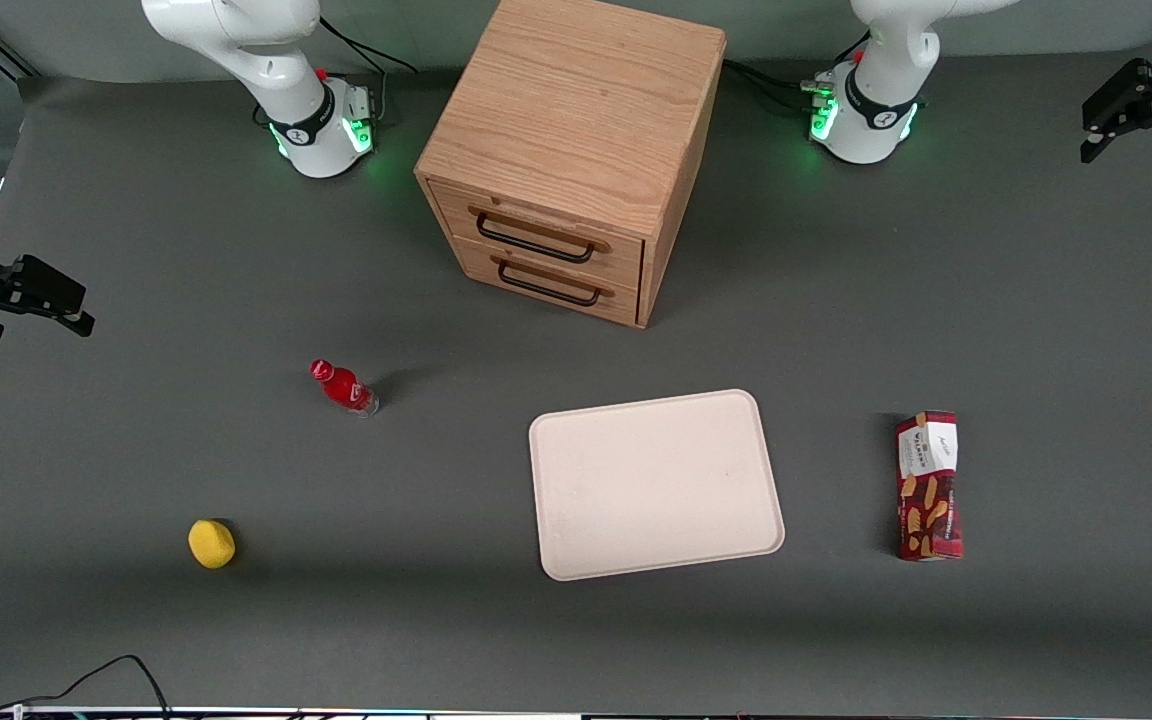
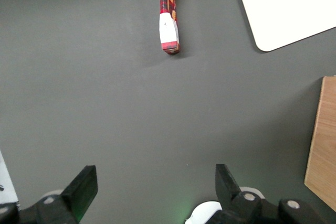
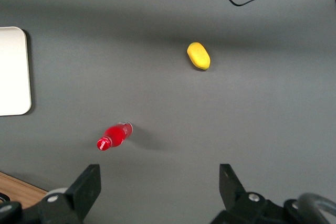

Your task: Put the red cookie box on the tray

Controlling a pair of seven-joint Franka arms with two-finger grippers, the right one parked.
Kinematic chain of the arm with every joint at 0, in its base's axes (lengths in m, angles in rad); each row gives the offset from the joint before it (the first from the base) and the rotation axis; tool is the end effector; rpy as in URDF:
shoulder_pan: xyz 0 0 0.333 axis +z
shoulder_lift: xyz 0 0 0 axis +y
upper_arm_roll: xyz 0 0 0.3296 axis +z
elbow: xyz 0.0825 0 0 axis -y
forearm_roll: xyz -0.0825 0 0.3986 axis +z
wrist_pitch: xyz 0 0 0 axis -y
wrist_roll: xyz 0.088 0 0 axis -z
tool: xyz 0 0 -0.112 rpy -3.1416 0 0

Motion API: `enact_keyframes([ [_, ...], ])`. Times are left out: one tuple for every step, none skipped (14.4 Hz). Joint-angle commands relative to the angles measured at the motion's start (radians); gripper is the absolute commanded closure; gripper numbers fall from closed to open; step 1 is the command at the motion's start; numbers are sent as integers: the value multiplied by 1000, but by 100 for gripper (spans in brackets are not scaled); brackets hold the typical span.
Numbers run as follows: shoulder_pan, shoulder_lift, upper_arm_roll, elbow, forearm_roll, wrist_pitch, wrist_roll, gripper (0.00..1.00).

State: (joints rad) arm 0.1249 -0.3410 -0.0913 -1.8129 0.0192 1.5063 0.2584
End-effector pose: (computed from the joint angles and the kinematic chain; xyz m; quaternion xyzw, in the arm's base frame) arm 0.4483 0.0090 0.6831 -0.9936 0.1090 -0.0127 0.0270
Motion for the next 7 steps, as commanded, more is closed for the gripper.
enact_keyframes([
  [2, -24, 4, -20, -16, 25, 36, 0],
  [2, -23, 4, -20, -18, 29, 42, 0],
  [4, -13, 5, -13, -18, 28, 45, 0],
  [5, -1, 5, -6, -18, 22, 47, 0],
  [4, 10, 7, -5, -18, 22, 44, 0],
  [2, 37, 4, 10, -16, 29, 35, 0],
  [-1, 84, 2, 42, -13, 31, 32, 0],
])
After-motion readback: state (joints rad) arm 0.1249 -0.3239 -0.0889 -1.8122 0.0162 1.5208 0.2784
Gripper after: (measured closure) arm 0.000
